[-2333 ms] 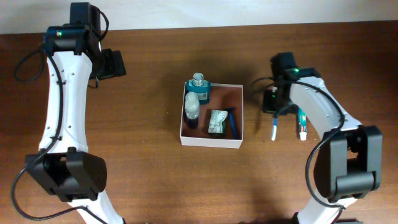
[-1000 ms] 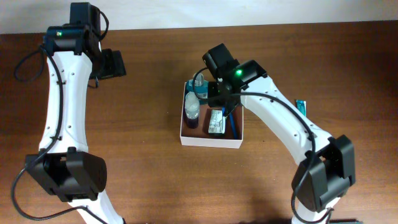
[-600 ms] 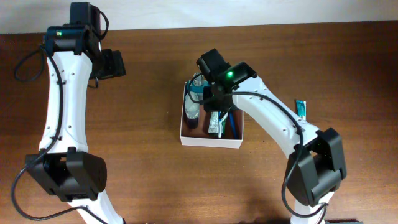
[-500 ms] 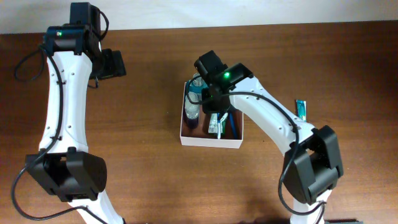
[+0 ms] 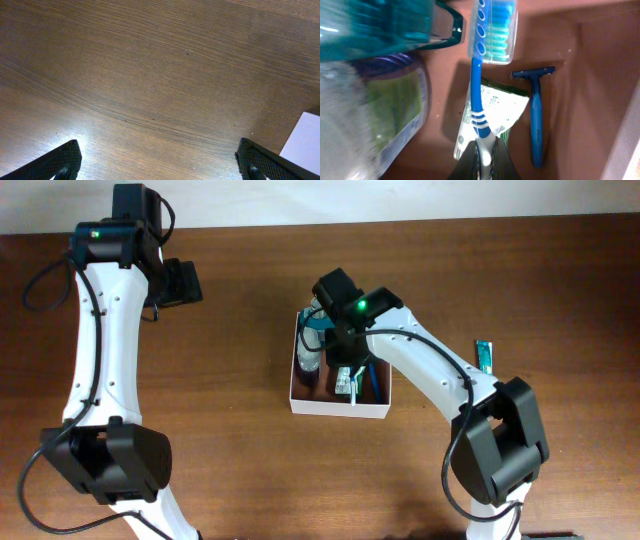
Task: Pack container
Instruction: 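Release the toothbrush and raise the right gripper away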
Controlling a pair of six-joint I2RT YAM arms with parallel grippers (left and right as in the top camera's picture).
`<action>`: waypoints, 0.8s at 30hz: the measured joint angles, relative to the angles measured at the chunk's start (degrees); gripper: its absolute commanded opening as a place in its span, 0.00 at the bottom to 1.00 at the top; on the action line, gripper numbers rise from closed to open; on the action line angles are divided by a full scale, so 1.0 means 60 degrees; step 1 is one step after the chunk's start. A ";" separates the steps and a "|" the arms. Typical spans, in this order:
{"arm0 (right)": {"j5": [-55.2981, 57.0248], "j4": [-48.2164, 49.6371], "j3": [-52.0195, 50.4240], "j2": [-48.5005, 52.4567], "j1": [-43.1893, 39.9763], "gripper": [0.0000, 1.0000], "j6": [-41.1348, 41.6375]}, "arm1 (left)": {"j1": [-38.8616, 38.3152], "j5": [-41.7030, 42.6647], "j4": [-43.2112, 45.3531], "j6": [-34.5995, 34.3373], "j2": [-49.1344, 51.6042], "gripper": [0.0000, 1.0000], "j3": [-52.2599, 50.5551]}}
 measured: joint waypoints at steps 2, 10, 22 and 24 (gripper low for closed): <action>0.0000 0.0222 -0.0255 0.0000 0.0000 0.04 -0.0004 | 0.0000 0.0000 0.0000 0.0000 0.0000 0.99 0.0000; 0.0015 0.0663 -0.0634 0.0000 0.0000 0.04 -0.0004 | 0.0000 0.0000 0.0000 0.0000 0.0000 0.99 0.0000; 0.0554 0.1260 -0.0929 0.0000 0.0000 0.13 0.0004 | 0.0000 0.0000 0.0000 0.0000 0.0000 0.99 0.0000; 0.0594 0.1279 -0.0929 0.0000 0.0000 0.25 0.0011 | 0.0000 -0.0004 0.0000 0.0000 0.0000 0.99 0.0000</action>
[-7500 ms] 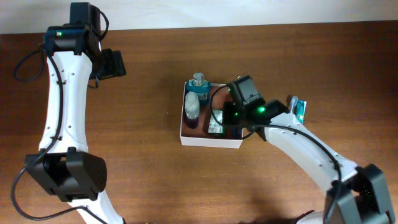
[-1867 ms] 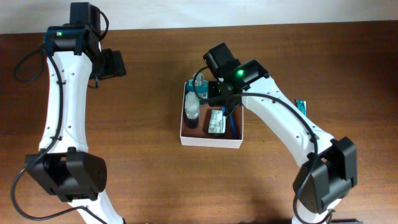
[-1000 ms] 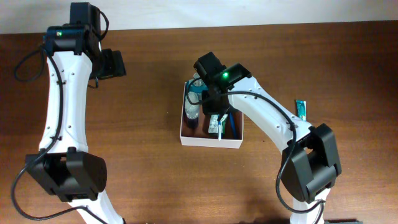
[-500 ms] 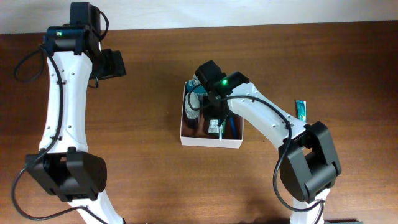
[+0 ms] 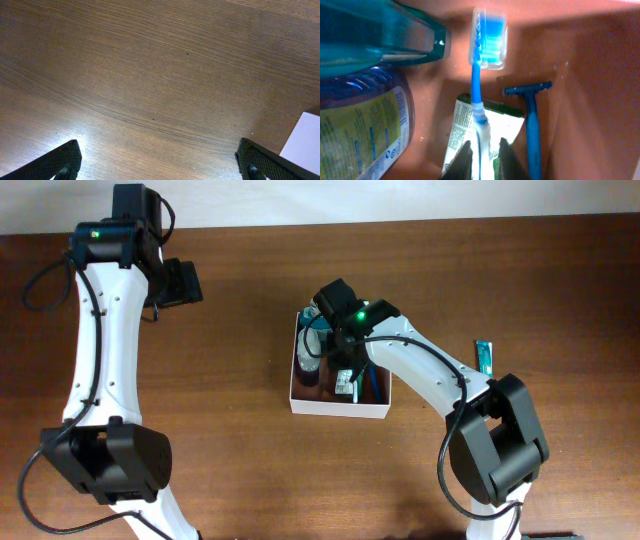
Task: Pack container
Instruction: 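Release the toothbrush and raise the right gripper away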
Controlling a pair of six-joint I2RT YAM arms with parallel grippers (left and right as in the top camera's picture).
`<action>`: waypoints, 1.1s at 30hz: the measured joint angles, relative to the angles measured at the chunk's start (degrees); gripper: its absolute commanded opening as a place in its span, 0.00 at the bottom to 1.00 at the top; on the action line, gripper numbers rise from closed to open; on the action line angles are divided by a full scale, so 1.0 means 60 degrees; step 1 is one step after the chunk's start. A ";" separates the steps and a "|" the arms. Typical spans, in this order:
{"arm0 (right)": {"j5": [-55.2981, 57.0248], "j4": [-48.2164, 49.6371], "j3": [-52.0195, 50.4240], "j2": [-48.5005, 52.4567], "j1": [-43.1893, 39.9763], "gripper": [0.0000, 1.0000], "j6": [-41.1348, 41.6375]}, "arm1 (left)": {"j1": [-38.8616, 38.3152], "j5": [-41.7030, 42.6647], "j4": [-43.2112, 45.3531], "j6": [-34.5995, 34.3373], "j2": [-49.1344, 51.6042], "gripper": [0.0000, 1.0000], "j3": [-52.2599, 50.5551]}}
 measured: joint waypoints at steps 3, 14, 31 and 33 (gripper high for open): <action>0.0047 0.0004 -0.0004 0.0000 0.0000 0.33 -0.0004 | 0.0000 0.0000 0.0000 0.0000 0.0000 0.99 0.0000; 0.0098 -0.0182 -0.0004 -0.0109 -0.0004 0.33 -0.0266 | 0.0000 0.0004 0.0000 0.0000 0.0000 0.99 0.0000; 0.0645 -0.2426 -0.0011 -0.2645 -0.2364 0.34 -0.0918 | 0.0000 0.0004 0.0000 0.0000 0.0000 0.99 0.0000; 0.0823 -0.2645 -0.0011 -0.2645 -0.2925 0.35 -0.0984 | 0.0000 0.0000 0.0000 0.0000 0.0000 1.00 0.0000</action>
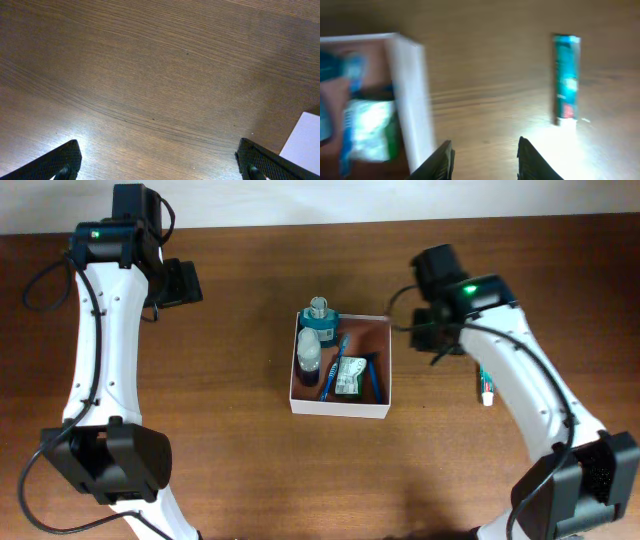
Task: Pack container
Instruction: 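Release the toothbrush and raise the right gripper away, then lower the right gripper and grasp the teal Colgate toothpaste tube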
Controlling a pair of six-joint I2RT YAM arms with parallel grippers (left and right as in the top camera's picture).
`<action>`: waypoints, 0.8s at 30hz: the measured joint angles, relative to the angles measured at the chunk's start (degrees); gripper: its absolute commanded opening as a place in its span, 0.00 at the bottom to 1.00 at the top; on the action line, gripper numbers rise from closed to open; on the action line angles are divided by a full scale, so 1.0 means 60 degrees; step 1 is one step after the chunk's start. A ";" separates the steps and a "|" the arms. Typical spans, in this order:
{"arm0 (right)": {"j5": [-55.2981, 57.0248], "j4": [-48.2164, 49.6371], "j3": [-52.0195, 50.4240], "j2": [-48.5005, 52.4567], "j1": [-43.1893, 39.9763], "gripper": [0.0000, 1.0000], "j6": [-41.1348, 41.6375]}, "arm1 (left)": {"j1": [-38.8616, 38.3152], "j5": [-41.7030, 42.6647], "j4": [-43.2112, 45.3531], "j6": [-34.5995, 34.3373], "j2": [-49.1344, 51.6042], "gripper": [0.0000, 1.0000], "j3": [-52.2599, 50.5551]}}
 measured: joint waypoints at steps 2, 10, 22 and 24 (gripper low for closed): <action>0.0066 -0.0164 -0.0004 0.0000 -0.0514 0.36 -0.0186 | 0.0000 0.0000 0.0000 0.0000 0.0000 0.99 0.0000; 0.0200 -0.0390 -0.0317 -0.0004 -0.2601 0.45 -0.0678 | 0.0000 0.0000 0.0000 0.0000 0.0000 0.99 0.0000; -0.0743 0.1541 -0.3264 0.0000 -0.4018 0.72 -0.2047 | 0.0000 0.0000 0.0000 0.0000 0.0000 0.99 0.0000; -0.0900 0.1789 -0.3519 0.0000 -0.4029 0.80 -0.2331 | 0.0000 0.0004 0.0000 0.0000 0.0000 0.99 0.0000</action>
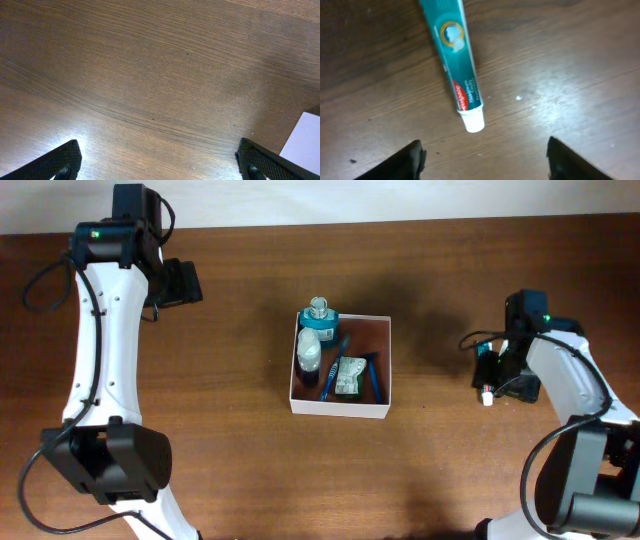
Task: Pack container
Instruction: 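Lower the right gripper and grasp the teal Colgate toothpaste tube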
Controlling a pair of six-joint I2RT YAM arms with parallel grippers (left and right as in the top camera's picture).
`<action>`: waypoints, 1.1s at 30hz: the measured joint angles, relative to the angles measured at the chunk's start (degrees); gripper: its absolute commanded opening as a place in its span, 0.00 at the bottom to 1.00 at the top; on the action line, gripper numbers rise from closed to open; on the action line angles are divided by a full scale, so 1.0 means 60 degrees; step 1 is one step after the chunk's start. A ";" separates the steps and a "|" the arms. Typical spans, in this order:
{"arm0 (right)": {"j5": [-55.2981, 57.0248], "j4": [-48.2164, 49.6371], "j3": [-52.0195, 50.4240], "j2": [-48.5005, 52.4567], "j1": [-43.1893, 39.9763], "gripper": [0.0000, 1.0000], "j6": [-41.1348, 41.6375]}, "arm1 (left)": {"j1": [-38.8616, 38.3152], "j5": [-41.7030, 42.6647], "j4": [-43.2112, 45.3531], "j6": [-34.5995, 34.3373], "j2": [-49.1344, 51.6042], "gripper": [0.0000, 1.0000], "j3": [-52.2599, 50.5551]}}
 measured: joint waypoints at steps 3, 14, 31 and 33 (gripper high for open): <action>-0.0131 0.0379 -0.0215 0.0000 0.0000 0.83 -0.0368 | 0.0000 0.0000 0.0004 0.0000 0.0000 0.99 0.0000; -0.0270 0.1293 -0.0874 0.0000 0.0000 0.83 -0.1246 | 0.0000 0.0000 0.0000 0.0000 0.0000 0.99 0.0000; -0.0270 0.2448 -0.1483 0.0379 0.0000 0.83 -0.2029 | 0.0000 0.0000 0.0000 0.0000 0.0000 0.99 0.0000; -0.0273 0.2492 -0.1501 0.0393 0.0000 0.83 -0.2058 | 0.0000 0.0000 0.0000 0.0000 0.0000 0.99 0.0000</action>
